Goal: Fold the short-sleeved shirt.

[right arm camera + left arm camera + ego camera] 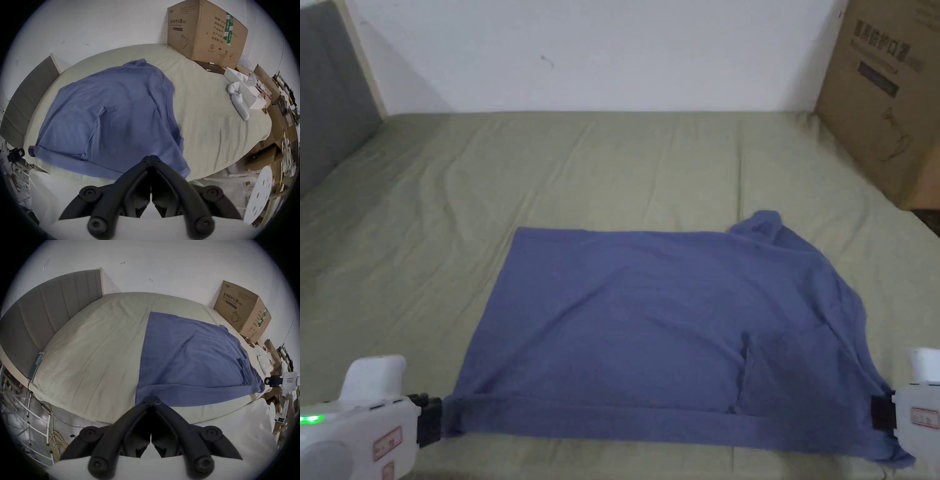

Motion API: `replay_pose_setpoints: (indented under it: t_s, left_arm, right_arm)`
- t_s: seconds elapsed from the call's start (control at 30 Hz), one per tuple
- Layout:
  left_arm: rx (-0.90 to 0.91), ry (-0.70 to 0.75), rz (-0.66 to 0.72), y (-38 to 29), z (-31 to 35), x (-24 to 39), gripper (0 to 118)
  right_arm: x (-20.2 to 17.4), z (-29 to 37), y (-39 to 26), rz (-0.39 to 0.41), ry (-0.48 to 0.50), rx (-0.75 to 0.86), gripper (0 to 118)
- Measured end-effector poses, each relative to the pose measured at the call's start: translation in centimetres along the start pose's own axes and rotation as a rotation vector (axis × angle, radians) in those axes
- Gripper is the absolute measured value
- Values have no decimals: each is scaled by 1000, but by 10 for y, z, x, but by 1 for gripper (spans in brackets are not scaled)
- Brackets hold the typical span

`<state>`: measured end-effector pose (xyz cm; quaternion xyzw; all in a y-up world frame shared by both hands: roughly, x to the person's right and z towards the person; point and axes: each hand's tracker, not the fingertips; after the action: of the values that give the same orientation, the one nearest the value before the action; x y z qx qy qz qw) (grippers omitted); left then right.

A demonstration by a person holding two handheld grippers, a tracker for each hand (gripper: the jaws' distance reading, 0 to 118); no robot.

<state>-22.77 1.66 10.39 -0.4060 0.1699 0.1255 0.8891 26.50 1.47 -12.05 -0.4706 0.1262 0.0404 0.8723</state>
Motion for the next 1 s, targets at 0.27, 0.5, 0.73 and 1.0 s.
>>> replay_pose_setpoints:
  t_s: [0.27, 0.5, 0.73, 1.0]
  left_arm:
    - [-56, 76, -33, 14, -40, -9, 94]
    - [-168, 88, -84, 8, -82, 5, 0]
    - [-162, 50, -58, 10, -75, 17, 0]
    - [-159, 43, -55, 13, -62, 23, 0]
  right_arm:
    - [1, -3, 1, 27, -16, -16, 0]
    - [14, -10, -4, -25, -13, -44, 0]
    - [35, -5, -4, -81, 44, -28, 23]
    - [47, -31, 11, -58, 25, -61, 92]
